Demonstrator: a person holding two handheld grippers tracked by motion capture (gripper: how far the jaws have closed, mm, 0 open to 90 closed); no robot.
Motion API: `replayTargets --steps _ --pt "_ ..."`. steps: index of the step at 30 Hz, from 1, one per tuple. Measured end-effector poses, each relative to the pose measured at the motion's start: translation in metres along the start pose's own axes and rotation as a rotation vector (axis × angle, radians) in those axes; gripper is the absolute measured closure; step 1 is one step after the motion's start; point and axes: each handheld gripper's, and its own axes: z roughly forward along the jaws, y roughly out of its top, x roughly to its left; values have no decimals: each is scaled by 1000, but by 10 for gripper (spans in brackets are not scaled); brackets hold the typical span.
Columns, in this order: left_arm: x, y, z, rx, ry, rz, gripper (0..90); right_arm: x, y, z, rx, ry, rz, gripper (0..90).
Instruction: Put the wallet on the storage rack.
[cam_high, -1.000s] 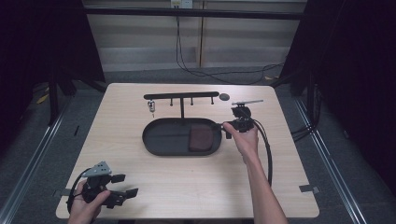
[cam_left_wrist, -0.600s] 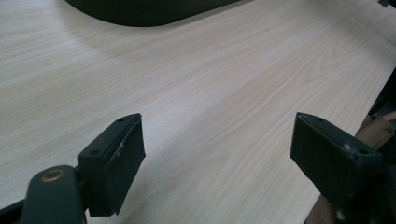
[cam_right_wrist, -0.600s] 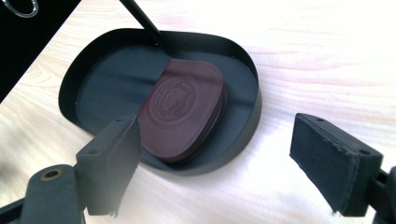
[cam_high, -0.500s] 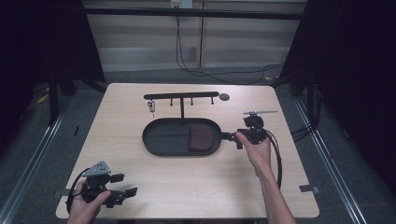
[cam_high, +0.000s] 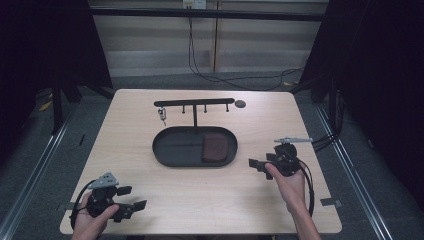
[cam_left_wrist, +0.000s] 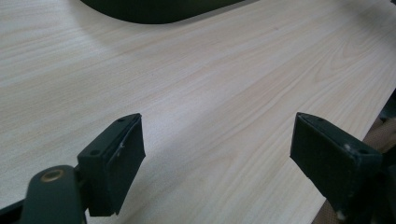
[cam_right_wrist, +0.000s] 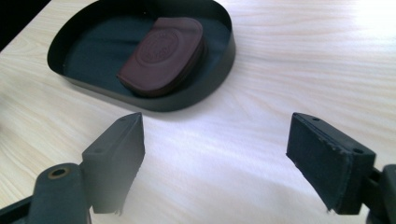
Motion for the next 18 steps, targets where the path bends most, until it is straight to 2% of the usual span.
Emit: replayTargets --steps 2,7,11,14,15,18 --pt "0 0 0 -3 3 3 176 1 -8 -6 -10 -21 -10 190" --pt "0 0 0 3 3 1 176 3 -28 -18 -38 -30 -17 194" --pt "0 -1 0 0 4 -5 176 7 -42 -22 -26 -34 -18 194" --pt "0 0 0 3 5 -2 176 12 -54 -24 -12 -41 -46 194" --pt "0 0 0 4 5 -5 176 12 -58 -25 -13 -38 -40 193" --pt "0 0 1 8 2 0 176 8 -69 -28 -10 -74 -53 189"
